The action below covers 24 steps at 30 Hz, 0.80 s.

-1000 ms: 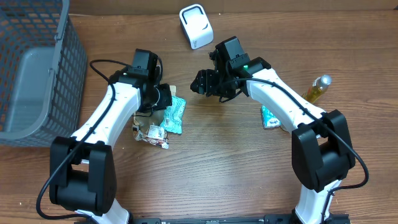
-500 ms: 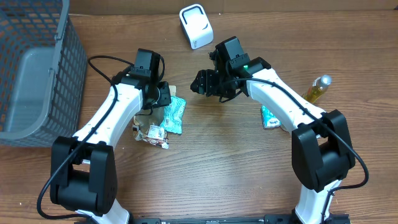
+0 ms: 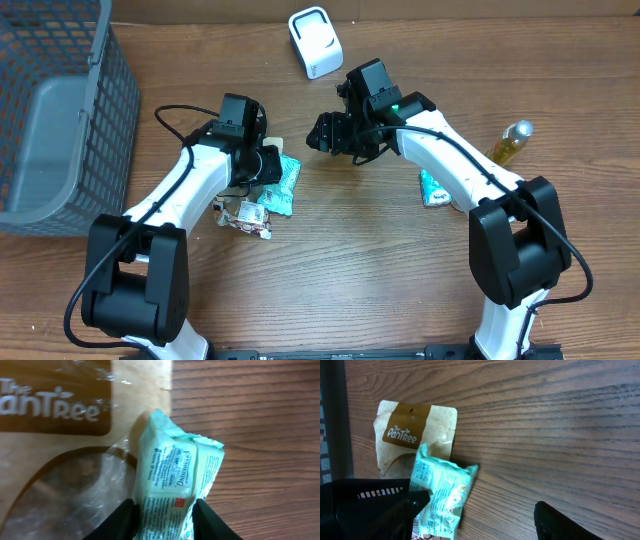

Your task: Scan the item barcode

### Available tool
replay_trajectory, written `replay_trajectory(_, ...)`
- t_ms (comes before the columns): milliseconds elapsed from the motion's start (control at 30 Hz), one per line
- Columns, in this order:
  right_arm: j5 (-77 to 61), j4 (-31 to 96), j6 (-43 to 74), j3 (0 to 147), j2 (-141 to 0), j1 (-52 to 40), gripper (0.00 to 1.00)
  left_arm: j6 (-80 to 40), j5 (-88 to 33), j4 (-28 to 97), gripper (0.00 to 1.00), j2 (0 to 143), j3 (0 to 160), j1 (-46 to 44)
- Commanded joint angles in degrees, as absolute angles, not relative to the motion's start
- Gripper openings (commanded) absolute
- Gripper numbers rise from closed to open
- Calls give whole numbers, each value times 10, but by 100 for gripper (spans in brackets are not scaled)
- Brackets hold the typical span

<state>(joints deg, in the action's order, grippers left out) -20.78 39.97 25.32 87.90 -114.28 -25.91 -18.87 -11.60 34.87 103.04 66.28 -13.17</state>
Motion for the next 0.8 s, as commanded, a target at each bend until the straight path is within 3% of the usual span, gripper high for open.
replay_trajectory(0, -211, 404, 253, 891, -1145, -255, 73, -171, -166, 342, 29, 1038, 646, -140)
replay_trajectory(367, -234, 468, 237, 891, -1145, -203, 73, -154, -183, 309, 26, 1038, 642, -211)
replay_trajectory(633, -402, 516, 136, 891, -1145, -140, 72, -154, -234, 292, 25, 1038, 659, -226)
replay_trajectory(700, -433, 532, 109, 891, -1145, -131, 67, -155, -223, 311, 25, 1038, 670, -220)
replay_trajectory(767, -436, 545, 95, 891, -1145, -131, 55, -154, -197, 332, 22, 1038, 677, -213)
